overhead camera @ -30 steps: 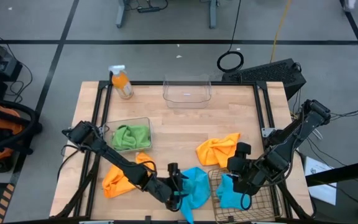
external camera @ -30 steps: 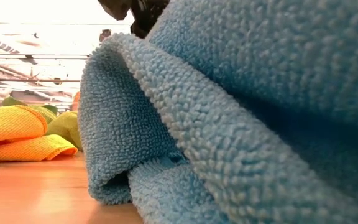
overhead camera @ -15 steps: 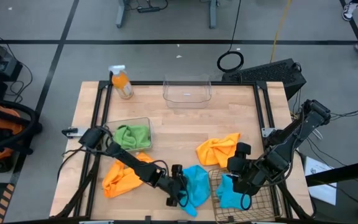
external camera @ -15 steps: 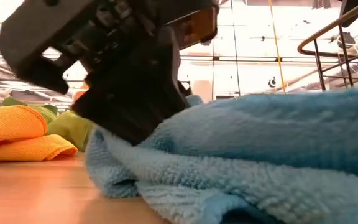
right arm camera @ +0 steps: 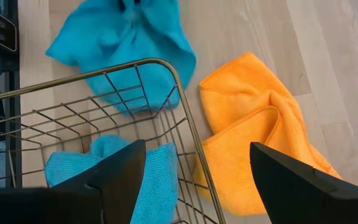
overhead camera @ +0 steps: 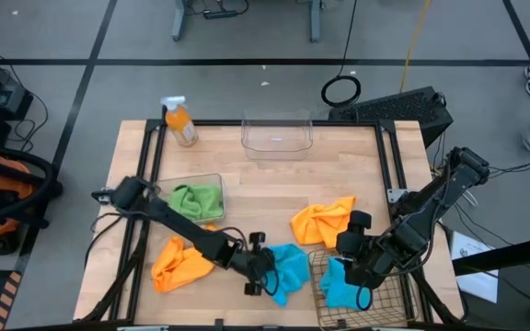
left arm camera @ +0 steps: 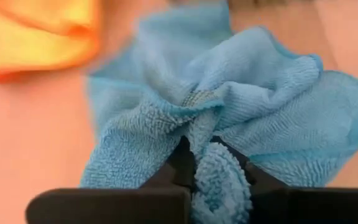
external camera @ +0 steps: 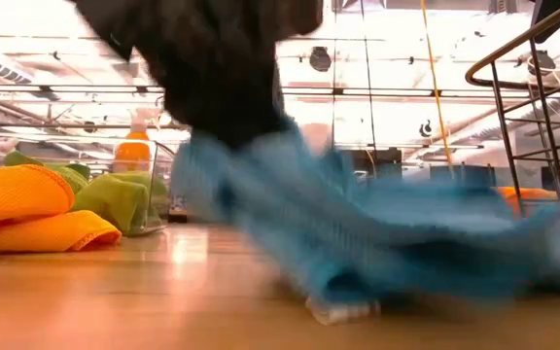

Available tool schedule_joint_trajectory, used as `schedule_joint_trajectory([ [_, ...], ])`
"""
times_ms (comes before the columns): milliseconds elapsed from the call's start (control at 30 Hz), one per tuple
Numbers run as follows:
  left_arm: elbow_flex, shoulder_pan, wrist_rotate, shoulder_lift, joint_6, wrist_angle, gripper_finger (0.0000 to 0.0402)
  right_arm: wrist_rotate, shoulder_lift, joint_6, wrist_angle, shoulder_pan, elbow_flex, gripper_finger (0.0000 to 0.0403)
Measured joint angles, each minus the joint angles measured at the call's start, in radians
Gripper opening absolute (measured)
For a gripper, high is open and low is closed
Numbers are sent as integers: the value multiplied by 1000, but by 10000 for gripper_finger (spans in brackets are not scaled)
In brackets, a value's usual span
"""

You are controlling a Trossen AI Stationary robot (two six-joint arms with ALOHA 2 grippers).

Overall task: Sort microfiber towel by color & place in baskets
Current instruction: Put the blue microfiber towel into the wire basket

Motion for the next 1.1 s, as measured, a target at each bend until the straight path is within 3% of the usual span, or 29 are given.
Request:
schedule_joint_trajectory([
  [133,1,-24,-205,-88,-17,-96,32,6,0,0,0,0,0,276],
  [400,1,-30,-434,-231,60,-131,32,48,0,-28,6,0,0,276],
  [500,1,-17,-503,-264,106,-104,32,157,0,-72,30,0,0,276],
  [733,1,6,-551,-304,215,-6,31,408,0,-220,130,3,0,276],
  [867,1,4,-754,-304,268,85,30,561,20,-282,236,13,-6,276],
  [967,1,3,-868,-305,275,90,30,599,38,-345,316,19,-33,276],
  [1100,-4,2,-902,-305,272,87,30,594,55,-403,406,15,-72,276],
])
